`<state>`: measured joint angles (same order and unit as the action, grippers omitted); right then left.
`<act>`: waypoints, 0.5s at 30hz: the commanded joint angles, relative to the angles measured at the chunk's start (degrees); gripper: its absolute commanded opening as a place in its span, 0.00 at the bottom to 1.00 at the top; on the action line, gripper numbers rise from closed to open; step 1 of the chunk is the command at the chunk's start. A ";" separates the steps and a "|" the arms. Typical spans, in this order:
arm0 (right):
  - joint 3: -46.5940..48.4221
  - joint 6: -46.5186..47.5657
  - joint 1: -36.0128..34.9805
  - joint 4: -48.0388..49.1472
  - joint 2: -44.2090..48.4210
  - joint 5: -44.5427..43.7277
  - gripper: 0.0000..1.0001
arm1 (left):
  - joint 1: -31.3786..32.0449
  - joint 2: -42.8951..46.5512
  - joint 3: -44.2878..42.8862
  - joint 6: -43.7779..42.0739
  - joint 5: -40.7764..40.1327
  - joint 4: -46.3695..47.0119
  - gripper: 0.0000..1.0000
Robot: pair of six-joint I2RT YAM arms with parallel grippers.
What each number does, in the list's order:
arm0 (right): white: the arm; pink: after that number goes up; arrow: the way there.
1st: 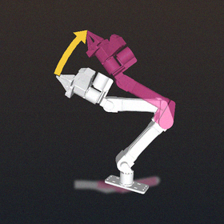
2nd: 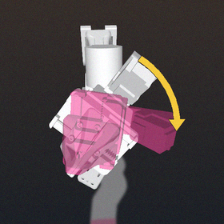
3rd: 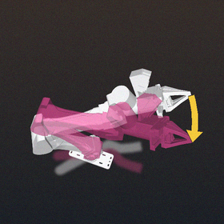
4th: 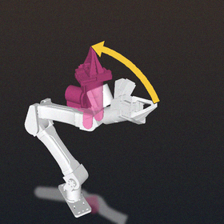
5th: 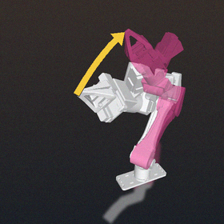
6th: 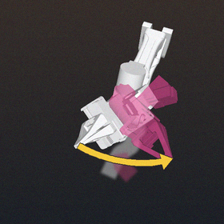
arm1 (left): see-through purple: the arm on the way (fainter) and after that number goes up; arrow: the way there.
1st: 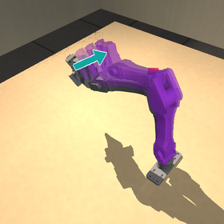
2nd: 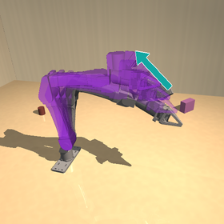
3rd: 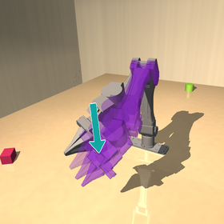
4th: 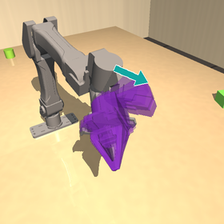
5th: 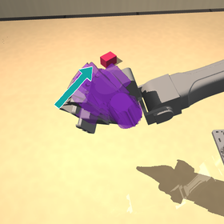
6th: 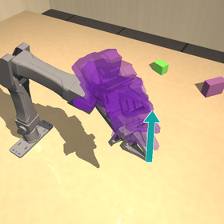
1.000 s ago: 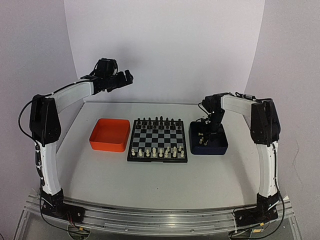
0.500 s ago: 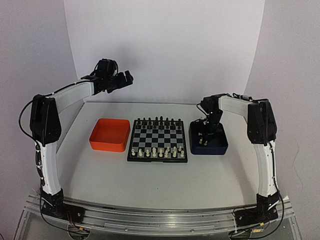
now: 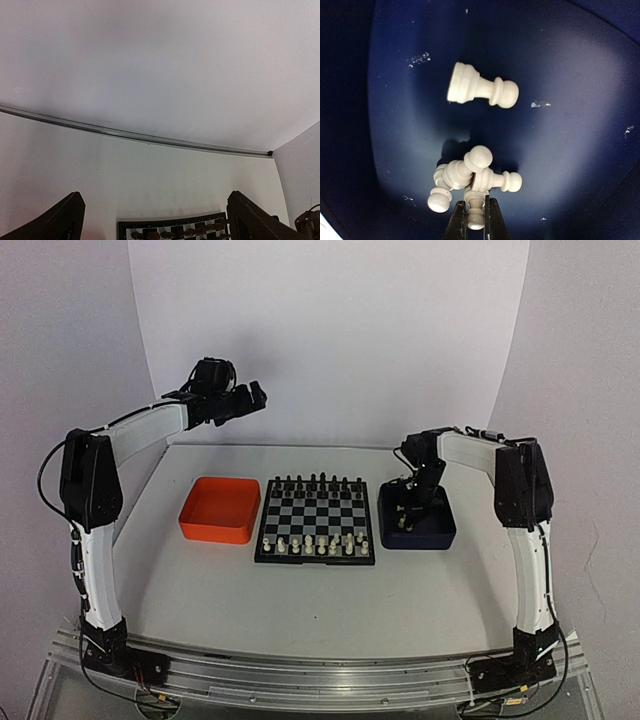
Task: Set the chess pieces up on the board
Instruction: Pick up the chess piece from the storage box.
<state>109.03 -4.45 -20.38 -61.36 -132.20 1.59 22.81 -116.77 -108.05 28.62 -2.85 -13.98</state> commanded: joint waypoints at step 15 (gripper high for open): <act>2.04 -1.45 0.14 -1.60 12.99 -2.98 0.00 | -0.39 2.96 1.74 -0.16 1.34 2.66 1.00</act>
<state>109.05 -4.64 -20.38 -61.47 -124.97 -2.10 22.81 -116.76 -107.79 28.58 -1.92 -13.74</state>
